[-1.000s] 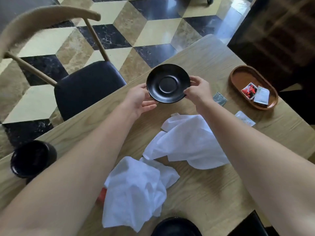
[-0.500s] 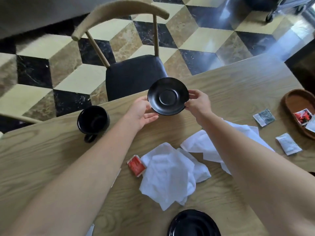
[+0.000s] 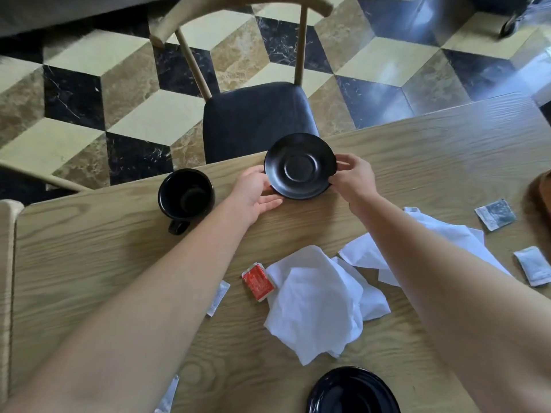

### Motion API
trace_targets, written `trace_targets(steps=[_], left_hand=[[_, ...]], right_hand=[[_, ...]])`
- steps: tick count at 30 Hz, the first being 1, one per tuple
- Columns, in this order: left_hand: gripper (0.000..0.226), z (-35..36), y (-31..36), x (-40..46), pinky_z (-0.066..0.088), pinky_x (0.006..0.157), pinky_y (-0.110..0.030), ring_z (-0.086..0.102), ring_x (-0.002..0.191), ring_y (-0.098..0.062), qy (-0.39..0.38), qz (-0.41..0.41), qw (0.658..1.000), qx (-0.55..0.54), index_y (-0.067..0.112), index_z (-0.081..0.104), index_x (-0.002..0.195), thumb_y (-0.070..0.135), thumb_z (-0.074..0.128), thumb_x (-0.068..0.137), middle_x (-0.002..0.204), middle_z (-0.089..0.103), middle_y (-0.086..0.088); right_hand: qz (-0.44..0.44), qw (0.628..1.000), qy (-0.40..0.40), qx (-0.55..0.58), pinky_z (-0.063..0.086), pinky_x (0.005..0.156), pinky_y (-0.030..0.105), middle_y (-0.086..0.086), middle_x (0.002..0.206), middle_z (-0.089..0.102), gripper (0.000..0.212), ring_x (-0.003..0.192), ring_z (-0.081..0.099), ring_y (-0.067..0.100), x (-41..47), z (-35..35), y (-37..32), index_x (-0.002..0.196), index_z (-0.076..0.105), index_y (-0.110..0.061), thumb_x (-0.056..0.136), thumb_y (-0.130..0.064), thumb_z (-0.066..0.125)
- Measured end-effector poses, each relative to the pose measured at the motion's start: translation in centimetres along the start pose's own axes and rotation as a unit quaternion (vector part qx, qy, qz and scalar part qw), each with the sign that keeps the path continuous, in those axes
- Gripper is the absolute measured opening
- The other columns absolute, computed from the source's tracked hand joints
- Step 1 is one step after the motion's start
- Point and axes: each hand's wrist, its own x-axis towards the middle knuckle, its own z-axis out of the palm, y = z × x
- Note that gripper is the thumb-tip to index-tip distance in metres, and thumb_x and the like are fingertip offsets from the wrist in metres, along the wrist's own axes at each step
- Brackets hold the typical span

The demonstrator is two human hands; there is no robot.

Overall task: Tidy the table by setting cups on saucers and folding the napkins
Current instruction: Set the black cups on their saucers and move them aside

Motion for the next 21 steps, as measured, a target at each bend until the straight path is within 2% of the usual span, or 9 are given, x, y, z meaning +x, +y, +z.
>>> trace_targets(steps=[6, 10, 12, 14, 17, 18, 21], left_hand=[[0.045, 0.0, -0.6, -0.1, 0.063, 0.081, -0.042, 0.068, 0.098, -0.038, 0.017, 0.004, 1.000, -0.021, 0.025, 0.055, 0.124, -0.001, 0.041, 0.090, 0.105, 0.061, -0.006], [0.056, 0.4, -1.0, -0.8, 0.062, 0.070, -0.036, 0.070, 0.097, -0.032, 0.030, 0.011, 1.000, -0.001, 0.028, 0.049, 0.140, 0.003, 0.044, 0.091, 0.119, 0.063, -0.007], [0.059, 0.5, -1.3, -1.5, 0.062, 0.070, -0.035, 0.070, 0.094, -0.027, 0.059, 0.027, 0.998, 0.022, 0.031, 0.044, 0.145, 0.006, 0.044, 0.091, 0.121, 0.062, -0.006], [0.057, 0.8, -1.7, -2.6, 0.062, 0.072, -0.034, 0.067, 0.083, -0.021, 0.115, 0.066, 0.990, 0.053, 0.032, 0.047, 0.140, 0.009, 0.043, 0.089, 0.109, 0.064, -0.002], [0.042, 1.7, -2.3, -5.5, 0.060, 0.070, -0.038, 0.063, 0.068, -0.014, 0.162, 0.174, 0.969, 0.072, 0.033, 0.057, 0.114, 0.009, 0.044, 0.083, 0.087, 0.064, 0.005], [0.038, 2.2, -2.7, -6.9, 0.059, 0.067, -0.038, 0.064, 0.067, -0.012, 0.147, 0.200, 0.966, 0.069, 0.033, 0.058, 0.108, 0.008, 0.044, 0.082, 0.082, 0.063, 0.006], [0.035, 3.5, -5.1, -11.2, 0.056, 0.065, -0.030, 0.067, 0.069, -0.009, 0.078, 0.223, 0.970, 0.062, 0.029, 0.061, 0.107, 0.007, 0.046, 0.084, 0.082, 0.061, 0.004]], right_hand=[[0.002, 1.000, -0.005, -0.002, 0.057, 0.095, 0.049, 0.007, 0.111, 0.077, 0.057, 0.107, 0.071, 0.028, 0.0, 0.2, 0.1, 0.123, 0.070, -0.013, 0.075, 0.013, 0.054], [0.011, 1.000, -0.011, -0.017, 0.057, 0.092, 0.036, 0.002, 0.118, 0.074, 0.062, 0.110, 0.070, 0.023, -0.6, 0.2, -0.1, 0.135, 0.062, -0.016, 0.080, 0.010, 0.050], [0.012, 1.000, -0.014, -0.010, 0.055, 0.098, 0.039, 0.004, 0.126, 0.069, 0.062, 0.114, 0.067, 0.024, -1.4, -0.3, -0.2, 0.144, 0.053, -0.016, 0.085, 0.004, 0.055], [0.008, 1.000, -0.010, 0.015, 0.056, 0.099, 0.042, 0.009, 0.129, 0.064, 0.060, 0.111, 0.066, 0.023, -2.5, -1.1, -0.2, 0.146, 0.051, -0.015, 0.088, -0.002, 0.060], [0.000, 0.996, 0.004, 0.094, 0.060, 0.089, 0.037, 0.012, 0.123, 0.065, 0.047, 0.092, 0.068, 0.017, -5.4, -3.0, 0.1, 0.135, 0.059, -0.011, 0.089, 0.001, 0.061], [0.000, 0.992, 0.006, 0.123, 0.061, 0.085, 0.034, 0.012, 0.120, 0.067, 0.042, 0.091, 0.069, 0.018, -6.8, -3.7, 0.5, 0.128, 0.062, -0.010, 0.088, 0.002, 0.062], [0.007, 0.983, 0.007, 0.182, 0.060, 0.077, 0.030, 0.010, 0.110, 0.070, 0.031, 0.097, 0.073, 0.026, -11.0, -5.7, 2.3, 0.114, 0.066, -0.011, 0.086, 0.001, 0.063]])
